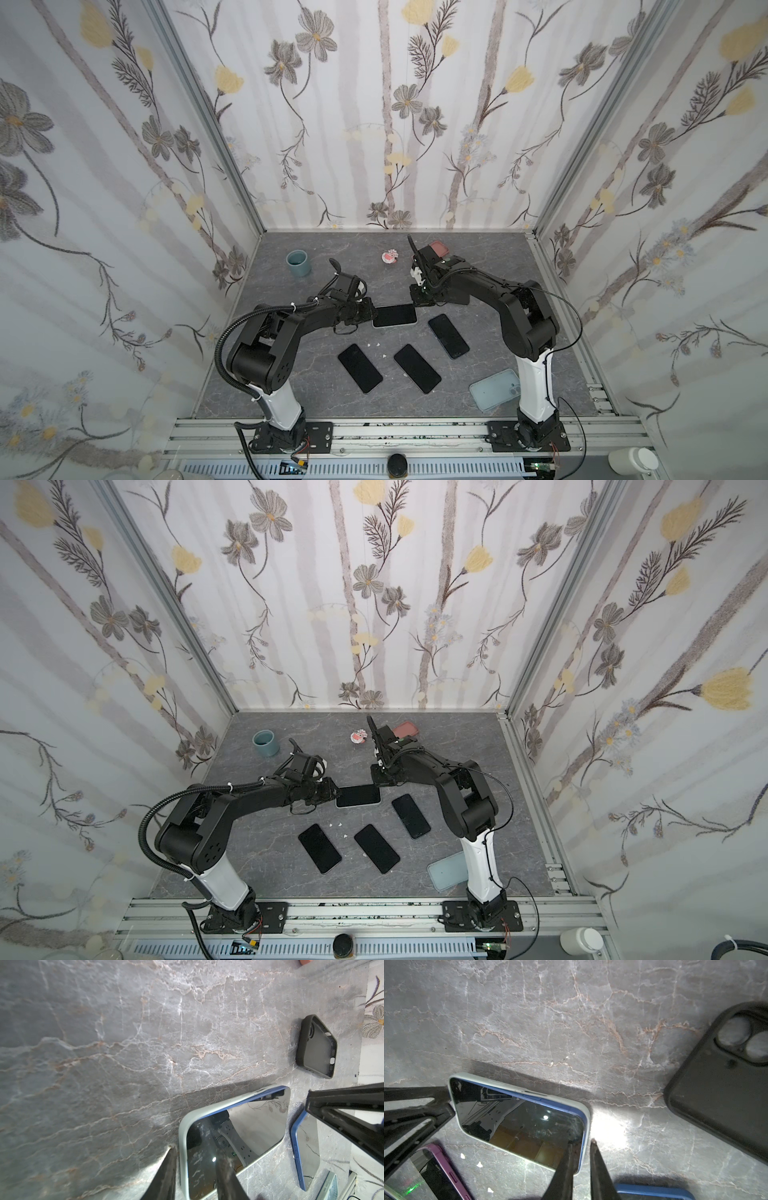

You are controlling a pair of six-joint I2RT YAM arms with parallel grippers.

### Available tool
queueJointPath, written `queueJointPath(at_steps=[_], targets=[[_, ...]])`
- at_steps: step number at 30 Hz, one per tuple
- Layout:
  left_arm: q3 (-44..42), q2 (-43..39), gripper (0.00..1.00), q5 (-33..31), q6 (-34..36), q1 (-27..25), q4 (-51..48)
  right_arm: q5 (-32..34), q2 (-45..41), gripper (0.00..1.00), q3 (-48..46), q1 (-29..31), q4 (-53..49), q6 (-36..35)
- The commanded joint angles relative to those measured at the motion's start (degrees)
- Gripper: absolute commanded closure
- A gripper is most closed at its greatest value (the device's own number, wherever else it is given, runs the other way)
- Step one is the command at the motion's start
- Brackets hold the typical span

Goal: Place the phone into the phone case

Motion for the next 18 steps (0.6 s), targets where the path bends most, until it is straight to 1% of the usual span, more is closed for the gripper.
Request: queueJointPath(at_steps=[1, 10, 11, 14, 18], targets=[[0.68, 0.92, 0.69, 0.12, 0.43, -0.07, 0.45, -0.86, 0.9, 0.83, 0.69, -0.03, -0.98, -0.72], [1.14, 2.32, 0.69, -0.08, 0.57, -0.2, 0.73, -0.94, 2.23, 0.84, 1.2, -0.02, -0.6, -0.8], [1.06, 2.38, 0.71, -0.22, 0.66, -0.24, 0.95, -0.95, 2.57, 0.84, 1.25, -0.05, -0.42, -0.76], [0.84, 2.54, 0.72, -0.56, 0.75, -0.24, 1.06, -0.81, 3.66, 0.87, 1.21, -0.1, 0.01, -0.77], [0.69, 2.82, 0.72, -0.5, 0.62, -0.24, 1.23, 1.37, 4.54, 0.9, 1.03, -0.02, -0.99, -0.92]])
